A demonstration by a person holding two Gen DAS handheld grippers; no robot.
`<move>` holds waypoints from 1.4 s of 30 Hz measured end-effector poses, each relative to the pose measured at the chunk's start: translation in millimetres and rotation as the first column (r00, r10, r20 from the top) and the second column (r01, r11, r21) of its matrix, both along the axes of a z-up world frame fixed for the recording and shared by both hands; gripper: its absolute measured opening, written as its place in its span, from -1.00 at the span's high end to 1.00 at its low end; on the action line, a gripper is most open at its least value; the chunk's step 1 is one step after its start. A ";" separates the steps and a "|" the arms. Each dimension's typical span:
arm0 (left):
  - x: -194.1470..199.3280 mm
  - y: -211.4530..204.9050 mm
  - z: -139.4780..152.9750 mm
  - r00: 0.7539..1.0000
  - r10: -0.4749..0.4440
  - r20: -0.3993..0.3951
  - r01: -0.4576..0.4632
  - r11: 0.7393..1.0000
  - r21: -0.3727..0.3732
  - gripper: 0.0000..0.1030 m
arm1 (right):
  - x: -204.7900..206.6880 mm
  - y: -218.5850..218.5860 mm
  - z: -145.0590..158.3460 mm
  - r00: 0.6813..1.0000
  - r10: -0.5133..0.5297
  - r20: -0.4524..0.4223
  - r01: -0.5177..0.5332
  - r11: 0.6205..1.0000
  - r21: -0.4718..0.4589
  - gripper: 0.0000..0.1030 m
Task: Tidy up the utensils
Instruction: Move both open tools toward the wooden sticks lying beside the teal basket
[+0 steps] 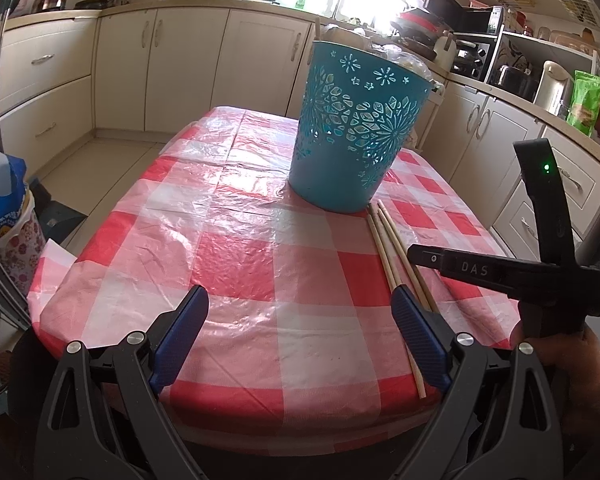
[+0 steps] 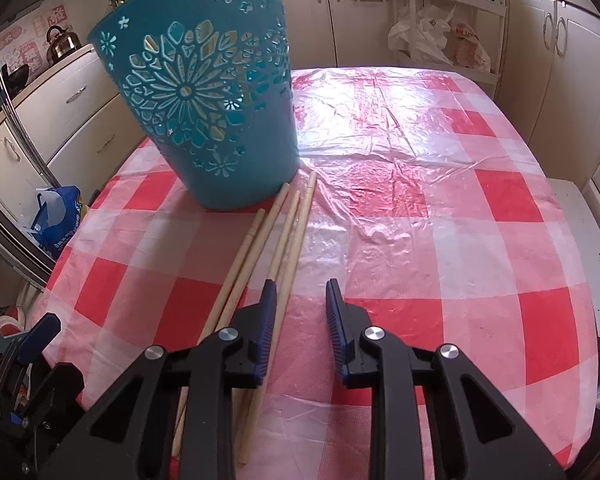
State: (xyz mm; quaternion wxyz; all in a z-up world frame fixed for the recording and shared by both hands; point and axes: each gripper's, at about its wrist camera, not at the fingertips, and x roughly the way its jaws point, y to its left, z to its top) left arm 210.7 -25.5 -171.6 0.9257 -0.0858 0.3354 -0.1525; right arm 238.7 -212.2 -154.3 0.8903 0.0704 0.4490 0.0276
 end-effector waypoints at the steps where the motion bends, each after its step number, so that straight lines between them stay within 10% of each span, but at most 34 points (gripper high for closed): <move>1: 2.2 -2.2 -0.2 1.000 0.000 -0.003 0.000 1.000 0.001 -0.72 | 1.3 1.9 -0.2 1.000 0.010 -0.001 -0.010 1.000 -0.018 0.49; 10: 7.2 -23.5 0.9 1.000 -0.015 -0.008 0.015 1.000 0.020 -0.72 | 10.9 2.4 -0.4 0.997 0.068 -0.024 -0.070 0.991 -0.118 0.81; 26: 55.4 -54.1 -4.2 0.996 -0.026 -0.086 0.028 0.999 0.023 -0.72 | 10.6 -36.6 -1.4 0.998 0.069 -0.009 -0.070 0.997 -0.015 0.80; 42: 89.7 -96.7 -8.7 0.984 -0.048 -0.169 0.079 0.980 0.182 -0.67 | 23.2 -44.8 -2.1 0.993 0.120 0.007 -0.120 0.992 0.028 0.65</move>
